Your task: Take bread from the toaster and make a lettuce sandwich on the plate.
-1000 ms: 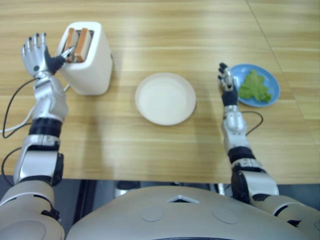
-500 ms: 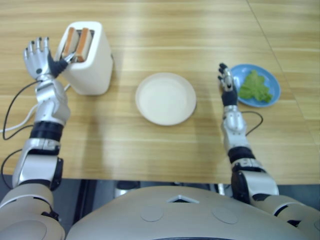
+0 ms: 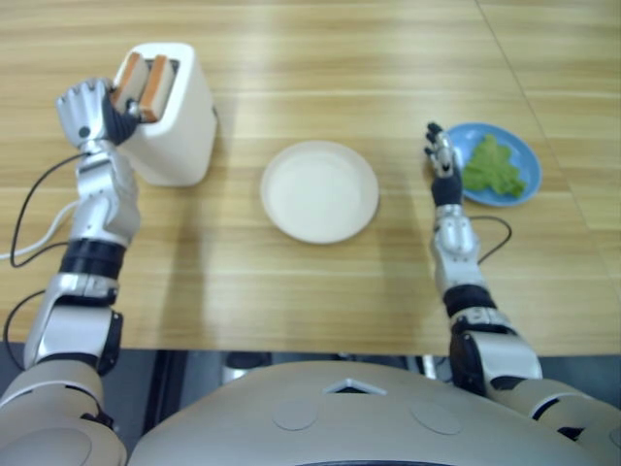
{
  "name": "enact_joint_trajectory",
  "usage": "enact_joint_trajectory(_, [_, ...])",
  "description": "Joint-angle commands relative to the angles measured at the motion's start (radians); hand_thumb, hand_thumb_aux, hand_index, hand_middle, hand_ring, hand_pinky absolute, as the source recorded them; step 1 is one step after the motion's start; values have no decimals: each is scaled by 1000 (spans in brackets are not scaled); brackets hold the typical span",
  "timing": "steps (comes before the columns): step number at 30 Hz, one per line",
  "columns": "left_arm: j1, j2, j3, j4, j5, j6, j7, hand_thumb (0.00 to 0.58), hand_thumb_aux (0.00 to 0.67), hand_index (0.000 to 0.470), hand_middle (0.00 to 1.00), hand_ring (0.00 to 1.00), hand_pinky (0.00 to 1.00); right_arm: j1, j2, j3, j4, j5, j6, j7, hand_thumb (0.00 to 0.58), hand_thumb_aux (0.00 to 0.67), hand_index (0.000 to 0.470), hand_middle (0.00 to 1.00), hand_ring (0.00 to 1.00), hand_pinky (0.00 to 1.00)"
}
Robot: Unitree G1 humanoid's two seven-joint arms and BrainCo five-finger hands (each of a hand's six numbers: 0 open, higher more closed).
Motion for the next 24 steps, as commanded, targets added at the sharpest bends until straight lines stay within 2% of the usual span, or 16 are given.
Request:
enact_joint_trajectory(1, [34,-7,63,-139,2,-15,87,580,670,460,1000,1000,1000,10,-6,6,13,-5,13,-4,0,0,0,0,0,0])
enact_joint_trajectory(5, [101,-25,184,-349,-25,-61,192,580,670,460,1000,1000,1000,9,-5,7,15,-6,14,-6,0,0,0,0,0,0])
enact_joint_trajectory(8, [121,-52,277,-449,-159,-166,168,580,670,460,1000,1000,1000,7,-3,8,16,-7,15,-6,0,0,0,0,0,0])
enact_joint_trajectory(11, [81,-102,287,-412,-379,-289,7,580,670,460,1000,1000,1000,4,-1,9,20,-8,15,-9,0,0,0,0,0,0])
enact_joint_trajectory(15, [17,-201,193,-277,-637,-405,-315,580,670,460,1000,1000,1000,-2,4,13,28,-10,15,-11,0,0,0,0,0,0])
enact_joint_trajectory(21, [-40,-317,88,-80,-803,-495,-647,580,670,460,1000,1000,1000,-15,6,20,47,-12,13,-8,0,0,0,0,0,0])
enact_joint_trajectory(24, [-89,-376,45,65,-814,-530,-746,580,670,460,1000,1000,1000,-16,3,22,54,-10,11,-8,0,0,0,0,0,0])
